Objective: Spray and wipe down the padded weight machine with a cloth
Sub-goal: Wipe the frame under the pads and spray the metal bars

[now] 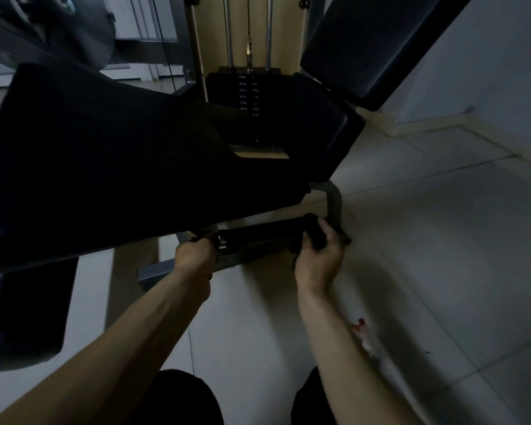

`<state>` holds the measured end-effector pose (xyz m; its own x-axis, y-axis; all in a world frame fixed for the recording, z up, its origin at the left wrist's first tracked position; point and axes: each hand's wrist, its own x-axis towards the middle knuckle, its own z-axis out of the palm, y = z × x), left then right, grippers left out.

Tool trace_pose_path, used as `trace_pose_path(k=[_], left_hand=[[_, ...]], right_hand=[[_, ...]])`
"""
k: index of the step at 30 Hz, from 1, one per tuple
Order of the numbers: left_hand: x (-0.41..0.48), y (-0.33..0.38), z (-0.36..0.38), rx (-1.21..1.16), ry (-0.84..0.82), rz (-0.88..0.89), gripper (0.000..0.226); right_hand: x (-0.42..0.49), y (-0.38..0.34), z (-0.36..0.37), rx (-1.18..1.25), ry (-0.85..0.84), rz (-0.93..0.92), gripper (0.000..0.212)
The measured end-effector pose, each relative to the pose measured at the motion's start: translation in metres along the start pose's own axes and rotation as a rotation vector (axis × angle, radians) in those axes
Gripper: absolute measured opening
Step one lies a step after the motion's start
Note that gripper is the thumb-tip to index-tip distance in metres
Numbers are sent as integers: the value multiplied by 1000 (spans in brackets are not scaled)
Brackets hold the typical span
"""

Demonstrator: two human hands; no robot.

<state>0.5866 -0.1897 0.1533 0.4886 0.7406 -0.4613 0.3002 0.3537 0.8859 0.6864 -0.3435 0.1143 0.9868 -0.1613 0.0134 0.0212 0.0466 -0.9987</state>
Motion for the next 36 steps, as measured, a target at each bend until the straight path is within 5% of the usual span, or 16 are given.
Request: trace_pose_path(k=[6,11,15,17,23,29,31,34,36], left_hand=[[10,-1,-12,93,2,-14,26],[10,1,-16,115,-7,-22,27],[9,0,-15,100,-20,-6,34],[7,0,-14,95,-32,-7,32],[5,1,-8,102,13,32,38],[0,-1,-4,75,9,49,26],[-3,1,-1,77,37,61,26],[-4,1,4,87,50,75,40],[-5,0,5,113,55,77,39]], right_hand=[[-85,-8,63,83,-112,-85,48],[-117,-16,49,140,-376,-46,32],[-51,-17,20,369,108,208,45],[-22,-17,13,385,208,370,48],[-66,-28,62,415,69,539,59],[-121,-27,53,332,-295,639,58],[-101,-15,47,351,-257,729,43],[-43,-6,35,685,-46,862,18],[-26,-9,36,772,-30,882,21]])
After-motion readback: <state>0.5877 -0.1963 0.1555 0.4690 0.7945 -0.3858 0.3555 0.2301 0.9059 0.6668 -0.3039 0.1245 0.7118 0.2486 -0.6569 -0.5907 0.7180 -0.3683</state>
